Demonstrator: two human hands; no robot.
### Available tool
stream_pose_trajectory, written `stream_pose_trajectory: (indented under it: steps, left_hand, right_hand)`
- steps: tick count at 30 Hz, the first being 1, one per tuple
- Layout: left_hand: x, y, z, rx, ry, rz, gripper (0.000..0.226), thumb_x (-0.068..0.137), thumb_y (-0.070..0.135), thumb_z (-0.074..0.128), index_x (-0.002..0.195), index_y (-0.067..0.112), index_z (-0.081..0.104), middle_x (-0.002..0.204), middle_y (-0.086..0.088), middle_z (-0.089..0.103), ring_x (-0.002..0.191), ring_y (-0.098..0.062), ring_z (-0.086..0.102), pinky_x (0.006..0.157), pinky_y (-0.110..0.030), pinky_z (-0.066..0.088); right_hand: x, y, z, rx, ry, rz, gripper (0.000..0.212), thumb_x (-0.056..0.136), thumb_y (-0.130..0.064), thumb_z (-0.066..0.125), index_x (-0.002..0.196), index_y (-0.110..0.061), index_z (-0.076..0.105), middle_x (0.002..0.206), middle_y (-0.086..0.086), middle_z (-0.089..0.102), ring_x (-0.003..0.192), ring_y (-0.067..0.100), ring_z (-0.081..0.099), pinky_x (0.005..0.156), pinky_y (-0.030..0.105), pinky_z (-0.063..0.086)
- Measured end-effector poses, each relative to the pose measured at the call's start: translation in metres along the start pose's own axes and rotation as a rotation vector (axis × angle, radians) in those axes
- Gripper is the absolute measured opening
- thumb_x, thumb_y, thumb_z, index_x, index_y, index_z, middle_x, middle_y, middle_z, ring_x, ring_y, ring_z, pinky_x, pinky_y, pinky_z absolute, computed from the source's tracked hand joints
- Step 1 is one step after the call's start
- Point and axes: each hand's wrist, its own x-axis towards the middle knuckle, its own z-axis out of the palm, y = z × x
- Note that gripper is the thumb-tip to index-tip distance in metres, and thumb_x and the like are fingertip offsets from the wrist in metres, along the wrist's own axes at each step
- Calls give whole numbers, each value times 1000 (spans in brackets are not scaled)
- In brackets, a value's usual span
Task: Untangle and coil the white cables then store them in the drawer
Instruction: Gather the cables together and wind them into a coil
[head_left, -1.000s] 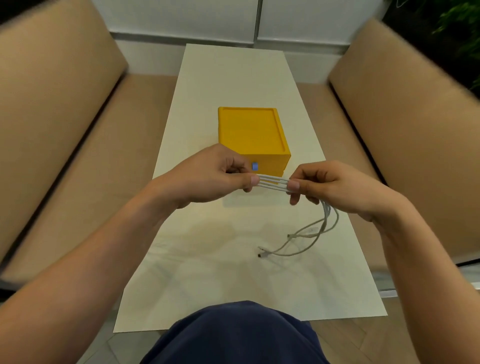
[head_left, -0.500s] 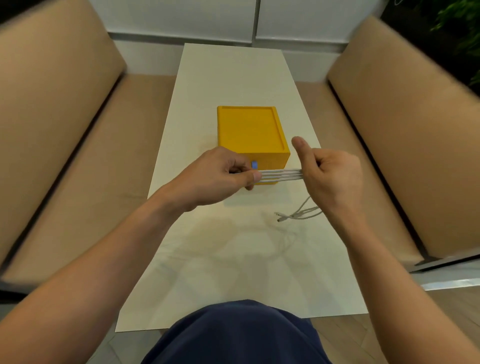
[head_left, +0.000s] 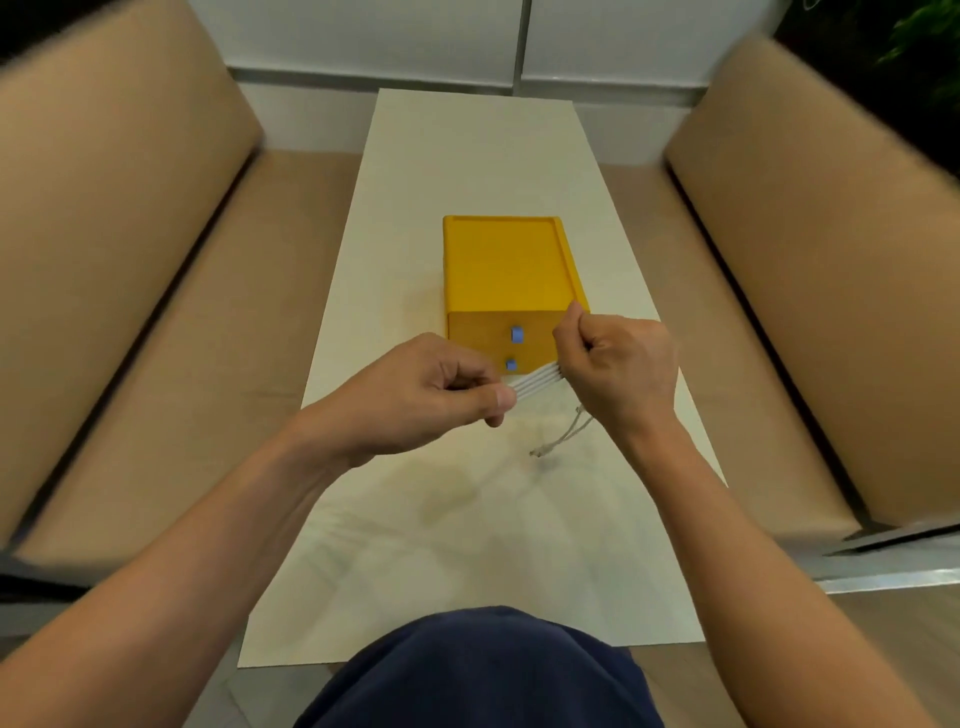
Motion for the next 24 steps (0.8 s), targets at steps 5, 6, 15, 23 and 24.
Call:
stream_pose_trajectory:
  steps: [5,6,15,23,24]
  left_hand:
    - [0,-12,-17,65,39,-53,30,100,32,65,73,22,71,52,9,41,48,-9,31,48,-19,26]
    - [0,-14,-20,65,47,-59,30,100,32,65,73,22,71,52,9,39,48,-10,29,47,-20,25]
    - [-6,-19,-32,62,-197,-97,30,100,39,62,81,19,73,63,-1,61,58,-14,48,58,-27,39]
    - [4,5,-8,66,-167,-25,30,100,46,55,101,21,71,86,2,76,78,-11,75,76,-29,58]
    - [7,6,-4,41,-152,-17,29,102,43,56,98,19,71,82,1,74,71,-11,72,69,-28,56]
  right_hand:
    - [-1,-6,-28,332,-346,83,66,104,-46,55,48,-13,42,41,0,37,39,12,34,45,30,29]
    - [0,-8,-38,405,-483,112,64,102,-49,57,49,-14,45,41,-4,35,40,11,34,47,25,28]
    - [5,-5,-74,493,-851,-13,24,102,-30,61,88,-16,74,53,-15,42,50,7,36,51,14,27]
    - [6,-16,-65,407,-872,-73,22,101,-35,62,89,-21,74,57,-15,50,52,9,42,51,19,28]
    - [7,-15,-65,394,-861,-73,22,101,-35,62,90,-21,75,56,-15,50,52,9,43,50,18,29]
